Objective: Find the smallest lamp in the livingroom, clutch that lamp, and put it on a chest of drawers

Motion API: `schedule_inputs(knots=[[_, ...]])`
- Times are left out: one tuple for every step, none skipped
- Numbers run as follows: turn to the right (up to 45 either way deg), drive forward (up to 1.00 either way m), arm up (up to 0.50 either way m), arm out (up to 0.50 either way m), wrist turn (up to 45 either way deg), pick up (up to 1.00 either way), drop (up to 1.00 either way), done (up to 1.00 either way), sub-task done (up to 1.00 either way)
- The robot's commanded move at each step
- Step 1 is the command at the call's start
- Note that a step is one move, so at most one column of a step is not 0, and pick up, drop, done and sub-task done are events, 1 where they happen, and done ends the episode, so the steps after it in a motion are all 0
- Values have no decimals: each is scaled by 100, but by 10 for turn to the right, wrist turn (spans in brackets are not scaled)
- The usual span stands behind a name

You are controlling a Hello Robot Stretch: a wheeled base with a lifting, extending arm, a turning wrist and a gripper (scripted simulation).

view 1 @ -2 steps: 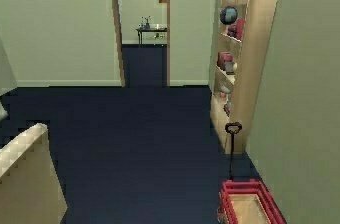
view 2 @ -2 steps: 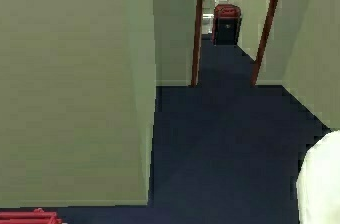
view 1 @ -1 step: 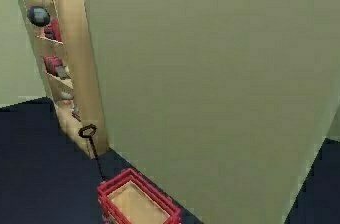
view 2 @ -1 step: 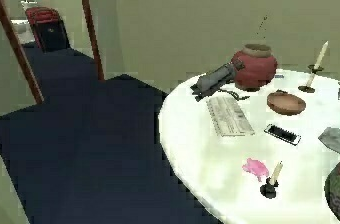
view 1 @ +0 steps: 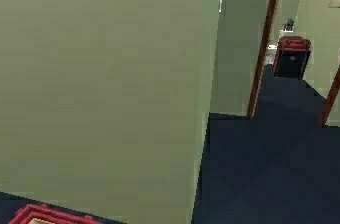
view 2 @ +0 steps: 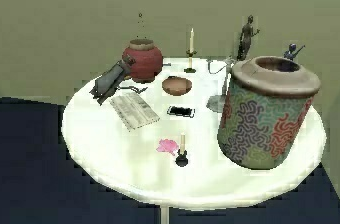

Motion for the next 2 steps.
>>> schedule_inputs(knots=[[0,15,0,0,0,0,0,0,0],[450,0,0,0,0,0,0,0,0]])
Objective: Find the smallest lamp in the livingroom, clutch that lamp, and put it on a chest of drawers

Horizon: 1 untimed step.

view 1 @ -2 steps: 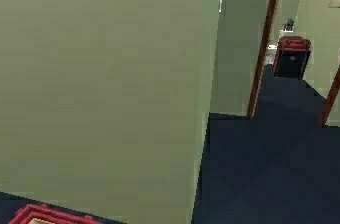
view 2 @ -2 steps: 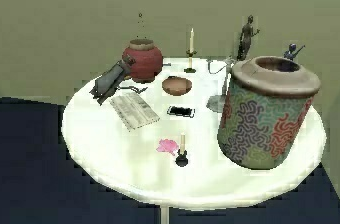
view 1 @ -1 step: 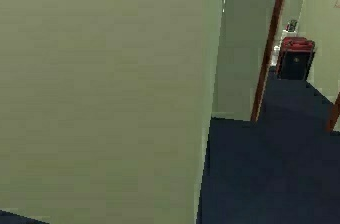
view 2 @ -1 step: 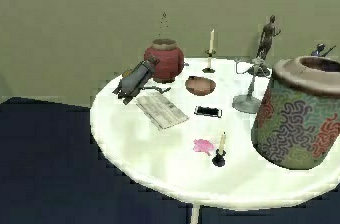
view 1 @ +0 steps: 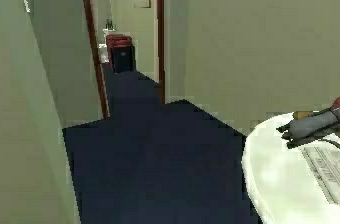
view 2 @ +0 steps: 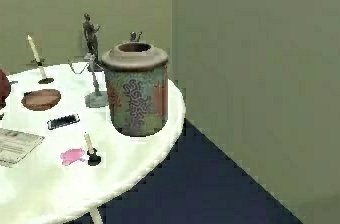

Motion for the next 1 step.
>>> schedule_inputs(knots=[[-300,0,0,0,0,0,0,0,0]])
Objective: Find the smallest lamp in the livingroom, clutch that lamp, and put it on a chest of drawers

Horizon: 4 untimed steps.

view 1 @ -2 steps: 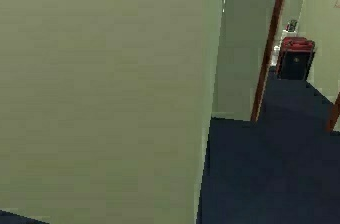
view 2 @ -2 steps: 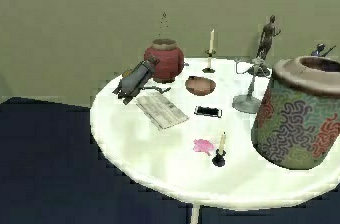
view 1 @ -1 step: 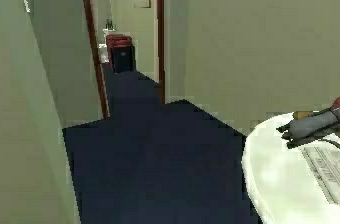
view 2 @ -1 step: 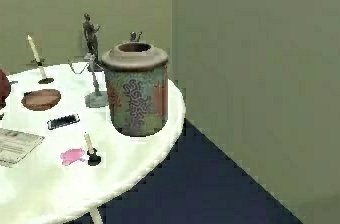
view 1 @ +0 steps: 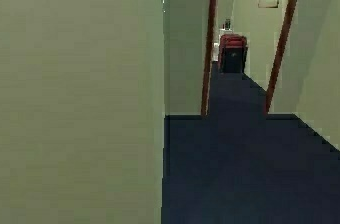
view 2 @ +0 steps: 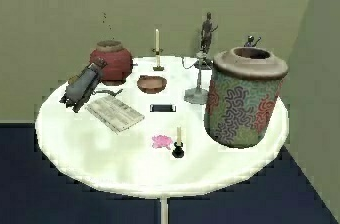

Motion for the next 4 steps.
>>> schedule_inputs(knots=[[0,15,0,0,0,0,0,0,0],[450,0,0,0,0,0,0,0,0],[30,0,0,0,0,0,0,0,0],[0,30,0,0,0,0,0,0,0]])
